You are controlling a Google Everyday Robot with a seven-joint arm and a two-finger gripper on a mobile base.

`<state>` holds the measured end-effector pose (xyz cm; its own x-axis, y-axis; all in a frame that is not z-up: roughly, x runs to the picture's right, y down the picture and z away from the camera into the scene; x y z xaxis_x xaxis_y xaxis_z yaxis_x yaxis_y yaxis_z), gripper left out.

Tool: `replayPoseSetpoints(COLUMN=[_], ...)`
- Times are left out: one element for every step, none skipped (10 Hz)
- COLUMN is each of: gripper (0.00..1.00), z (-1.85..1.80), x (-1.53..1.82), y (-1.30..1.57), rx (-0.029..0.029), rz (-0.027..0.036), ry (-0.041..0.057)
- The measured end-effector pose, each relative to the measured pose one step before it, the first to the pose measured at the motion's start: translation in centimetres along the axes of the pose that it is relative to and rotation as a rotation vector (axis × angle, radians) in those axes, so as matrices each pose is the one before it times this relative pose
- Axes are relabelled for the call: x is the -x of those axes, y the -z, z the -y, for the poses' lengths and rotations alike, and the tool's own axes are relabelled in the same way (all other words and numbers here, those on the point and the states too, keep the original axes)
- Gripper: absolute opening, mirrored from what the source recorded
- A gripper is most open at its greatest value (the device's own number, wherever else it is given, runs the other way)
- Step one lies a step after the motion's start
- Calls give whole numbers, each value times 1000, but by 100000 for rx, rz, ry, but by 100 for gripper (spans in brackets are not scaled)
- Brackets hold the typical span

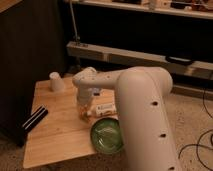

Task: Drag the pepper across the table

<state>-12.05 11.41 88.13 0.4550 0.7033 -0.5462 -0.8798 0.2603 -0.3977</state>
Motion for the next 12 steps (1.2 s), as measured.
replayPoseSetpoints(gripper=[0, 0, 0, 0, 0, 0, 0, 0, 0, 0, 0, 0], z=[404, 323, 331, 396, 297, 382, 406, 265, 286, 301, 359, 317], x=[-265, -242, -144, -130, -136, -112, -155, -106, -105, -163, -136, -93], y=[-62, -112, 28, 145, 14, 146, 102, 55, 68, -7, 34, -38], rx=[30, -6, -89, -113, -117, -128, -239, -139, -155, -163, -74, 79], rz=[-295, -315, -42, 103, -72, 146, 1, 3, -49, -280, -168, -103], ry=[-575, -494, -488, -518, -393, -563, -529, -369, -423, -457, -638, -538])
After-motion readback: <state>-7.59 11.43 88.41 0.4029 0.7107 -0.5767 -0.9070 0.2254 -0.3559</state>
